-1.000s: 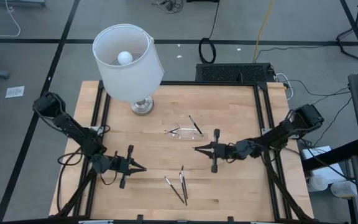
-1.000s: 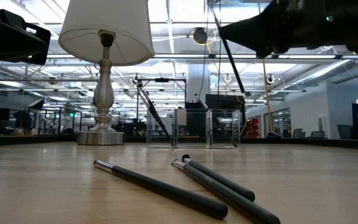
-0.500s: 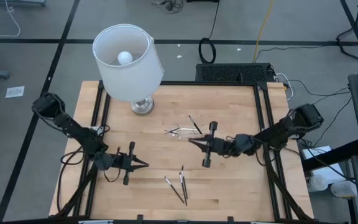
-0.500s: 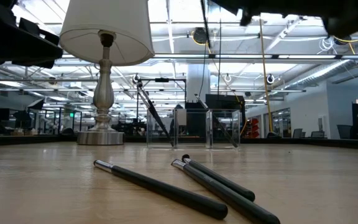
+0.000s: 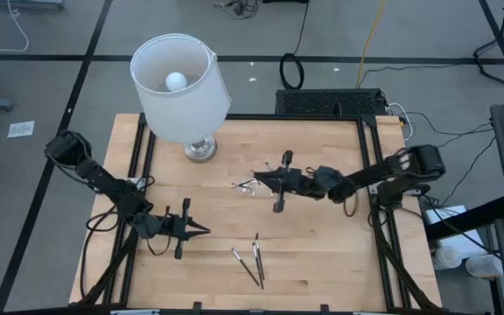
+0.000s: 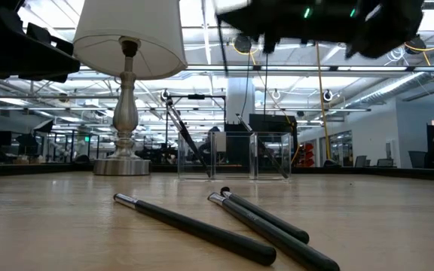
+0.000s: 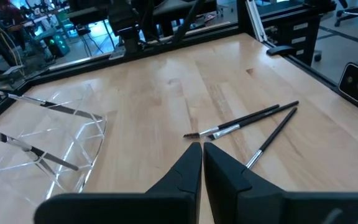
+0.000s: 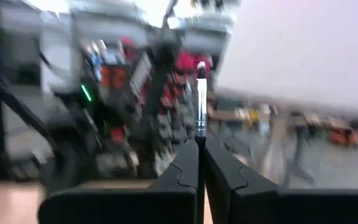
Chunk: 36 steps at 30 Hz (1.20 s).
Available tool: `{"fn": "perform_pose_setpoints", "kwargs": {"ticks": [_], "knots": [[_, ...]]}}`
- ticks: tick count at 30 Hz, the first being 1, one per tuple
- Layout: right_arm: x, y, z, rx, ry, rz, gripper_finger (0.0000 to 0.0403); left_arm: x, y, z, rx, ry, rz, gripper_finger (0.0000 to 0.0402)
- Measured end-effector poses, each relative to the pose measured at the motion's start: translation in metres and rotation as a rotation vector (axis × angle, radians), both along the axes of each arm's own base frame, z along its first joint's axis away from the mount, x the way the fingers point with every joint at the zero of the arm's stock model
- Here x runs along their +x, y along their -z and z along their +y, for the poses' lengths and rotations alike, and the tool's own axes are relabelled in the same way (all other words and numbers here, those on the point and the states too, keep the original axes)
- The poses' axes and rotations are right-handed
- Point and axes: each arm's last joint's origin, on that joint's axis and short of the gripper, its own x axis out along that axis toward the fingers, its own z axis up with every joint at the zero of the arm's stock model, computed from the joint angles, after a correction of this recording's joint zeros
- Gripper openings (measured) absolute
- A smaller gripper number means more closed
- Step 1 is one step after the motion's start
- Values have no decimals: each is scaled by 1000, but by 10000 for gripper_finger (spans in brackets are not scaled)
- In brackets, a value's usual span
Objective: Sort items
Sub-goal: Put the eyeshadow brush into the transparent organizer
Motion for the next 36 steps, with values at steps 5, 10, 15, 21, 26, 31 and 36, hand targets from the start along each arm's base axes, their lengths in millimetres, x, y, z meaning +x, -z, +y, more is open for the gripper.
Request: {"fn": "perform_pose_setpoints", "kwargs": {"ticks": [5, 10, 15, 21, 26, 31, 36], "knots": [[13, 32, -6, 17, 99, 1, 0, 0, 0, 0, -1, 1, -5, 26], [16, 47, -5, 4, 194, 25, 0, 0, 0, 0, -17, -4, -1, 26], [17, 51, -5, 8, 215, 65, 0, 0, 2, 0, -20, -5, 17, 26], [17, 62, -5, 50, 235, 163, 0, -1, 2, 0, -36, -10, 23, 26], [17, 65, -2, 62, 288, 187, 0, 0, 1, 0, -42, -10, 15, 26], [15, 68, 5, 68, 324, 216, 0, 0, 0, 0, -47, -8, 5, 26], [16, 85, 13, 68, 398, 237, 0, 0, 0, 0, -45, -8, 4, 26]]}}
